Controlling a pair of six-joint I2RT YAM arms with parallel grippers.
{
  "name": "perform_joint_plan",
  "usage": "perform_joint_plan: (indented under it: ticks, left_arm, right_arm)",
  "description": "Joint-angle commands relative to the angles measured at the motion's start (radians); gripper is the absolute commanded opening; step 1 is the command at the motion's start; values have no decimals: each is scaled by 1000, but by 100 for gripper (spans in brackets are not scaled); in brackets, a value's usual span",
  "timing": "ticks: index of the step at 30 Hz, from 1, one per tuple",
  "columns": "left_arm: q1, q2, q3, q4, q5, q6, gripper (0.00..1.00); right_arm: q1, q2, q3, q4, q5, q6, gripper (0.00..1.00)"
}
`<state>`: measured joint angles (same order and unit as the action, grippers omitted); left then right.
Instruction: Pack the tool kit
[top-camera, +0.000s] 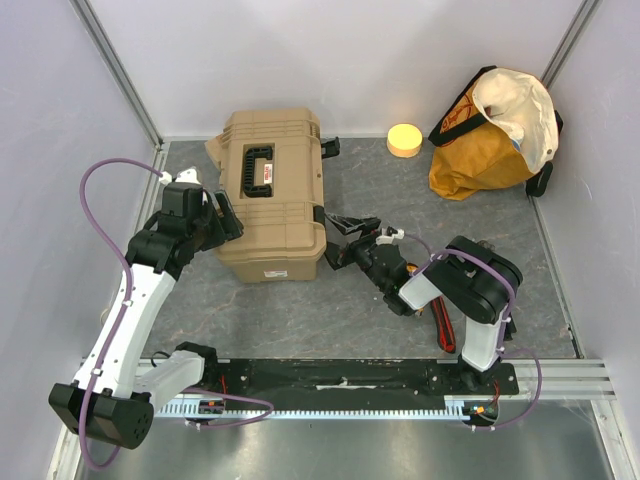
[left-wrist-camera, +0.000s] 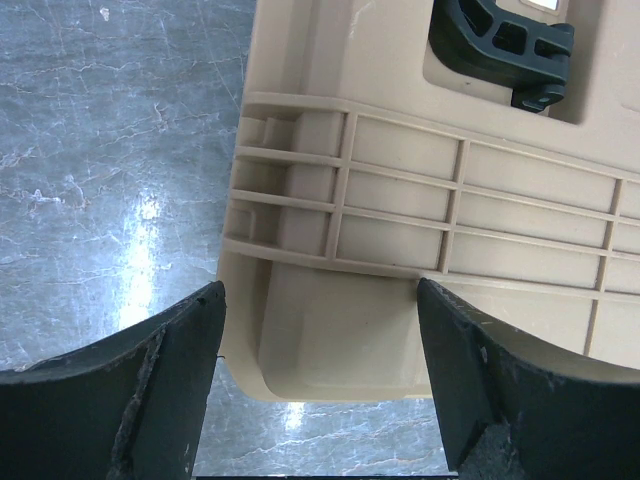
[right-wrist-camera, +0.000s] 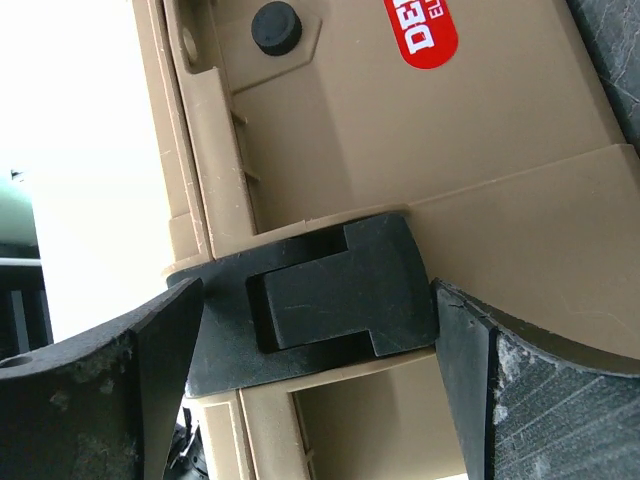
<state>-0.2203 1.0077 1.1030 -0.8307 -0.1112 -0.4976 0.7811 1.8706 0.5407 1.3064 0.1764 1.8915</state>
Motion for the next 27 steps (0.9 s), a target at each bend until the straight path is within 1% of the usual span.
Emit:
perform_joint_plan:
  ticks: [1,6,8,11,15,18,22,27]
  left_arm:
    - [1,-6,-9,12,-2,-22,83]
    - [1,-1,-23,19,22,-21,83]
    - [1,3,-29,19,36,-21,83]
    - [1,6,-48,21,56,-13,83]
    - [-1,9,-69,25,73,-2,83]
    - [1,6,-77,25,65,5,83]
    - [1,3,-77,22,58,11,83]
    - [1,-3,-72,16,33,14,83]
  right_arm:
    - [14,-30,38,307,0,43,98]
    - [21,-10,54,369,-3,54,98]
    - [21,-7,51,390,-2,44,94]
    - [23,-7,48,421,3,27,84]
    - [23,-19,48,432,0,-14,67]
    - [21,-34,36,424,14,-43,56]
    - [23,-51,27,393,17,-74,48]
    - [23,-102,19,268,12,-138,39]
